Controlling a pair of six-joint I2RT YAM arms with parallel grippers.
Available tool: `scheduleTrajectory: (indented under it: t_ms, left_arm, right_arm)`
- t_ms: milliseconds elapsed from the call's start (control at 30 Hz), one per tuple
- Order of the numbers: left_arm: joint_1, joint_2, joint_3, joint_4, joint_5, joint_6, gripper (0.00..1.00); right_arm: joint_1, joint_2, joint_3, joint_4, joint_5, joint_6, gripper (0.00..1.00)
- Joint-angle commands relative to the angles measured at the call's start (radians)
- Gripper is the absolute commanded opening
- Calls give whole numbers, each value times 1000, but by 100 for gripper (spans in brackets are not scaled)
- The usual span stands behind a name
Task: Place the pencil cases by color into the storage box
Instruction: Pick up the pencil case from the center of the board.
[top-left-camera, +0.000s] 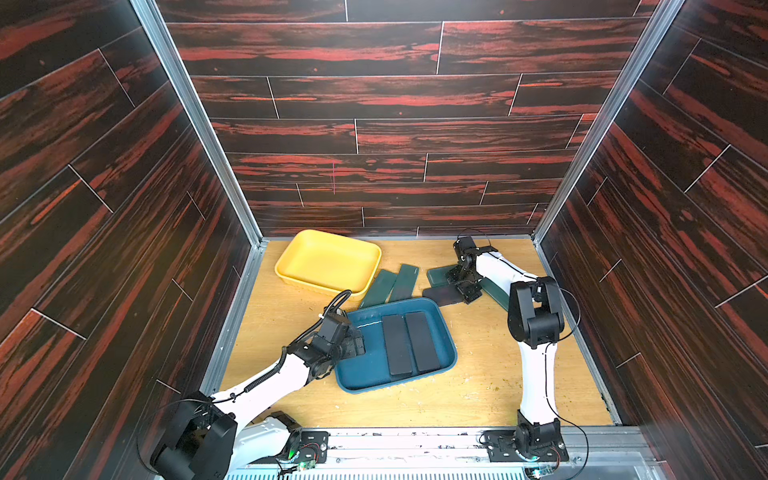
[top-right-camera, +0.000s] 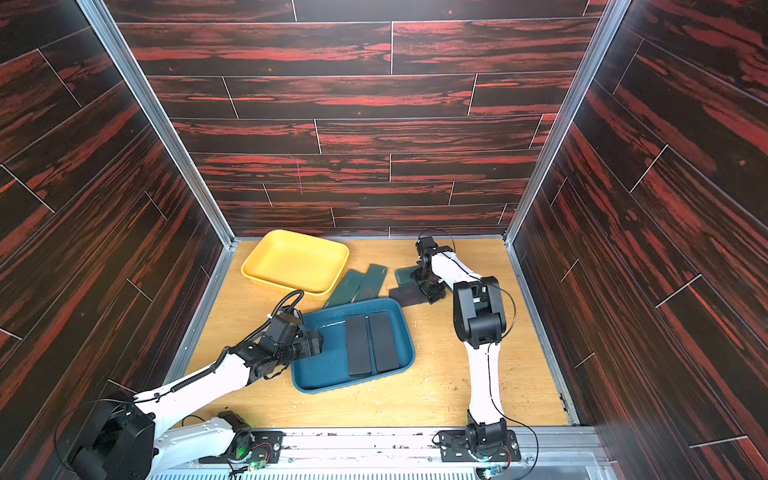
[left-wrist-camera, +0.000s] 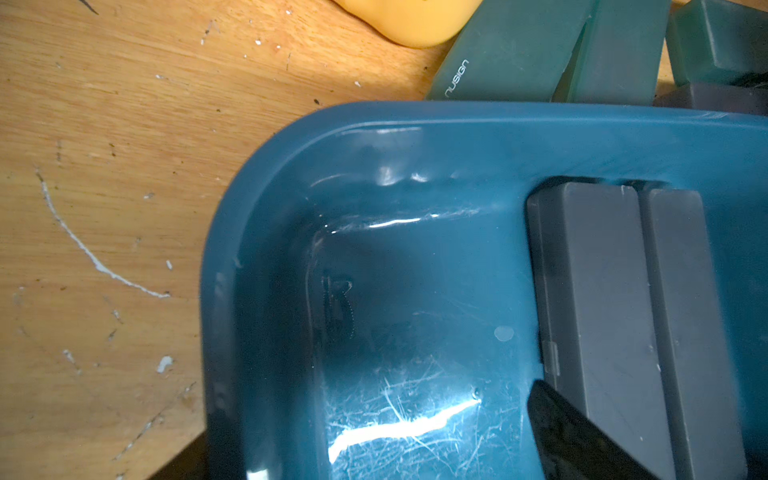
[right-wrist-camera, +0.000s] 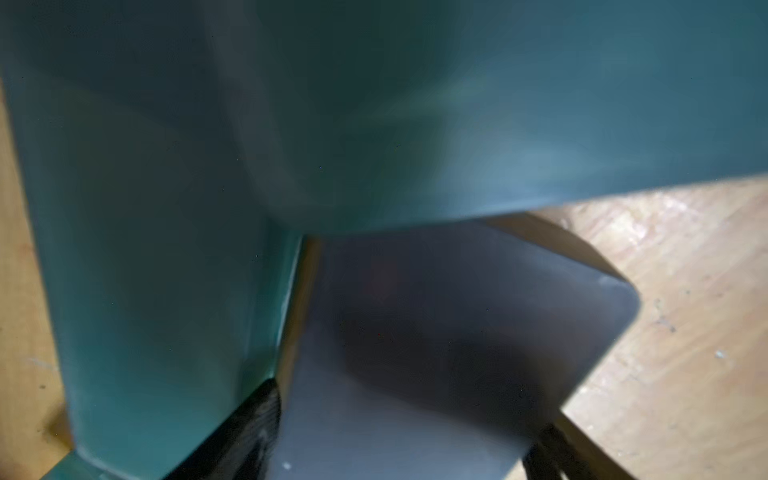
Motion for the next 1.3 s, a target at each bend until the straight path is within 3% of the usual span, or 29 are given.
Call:
scheduleTrajectory:
  t_ms: [0,567,867,1267]
  left_arm:
    - [-8,-8,24,1,1,0,96]
    - [-18,-21,19,2,-3,-15,96]
    - [-21,-24,16,8,-6,-22,96]
    - [-24,-31,15,3,-10,-26,96]
  right_arm:
    - [-3,68,0,-50,21,-3,87]
    - [3,62,-90,9,-13,10,86]
    - [6,44,-114,37,-11,0,68]
    - [45,-49,-62,20,99,-70,64]
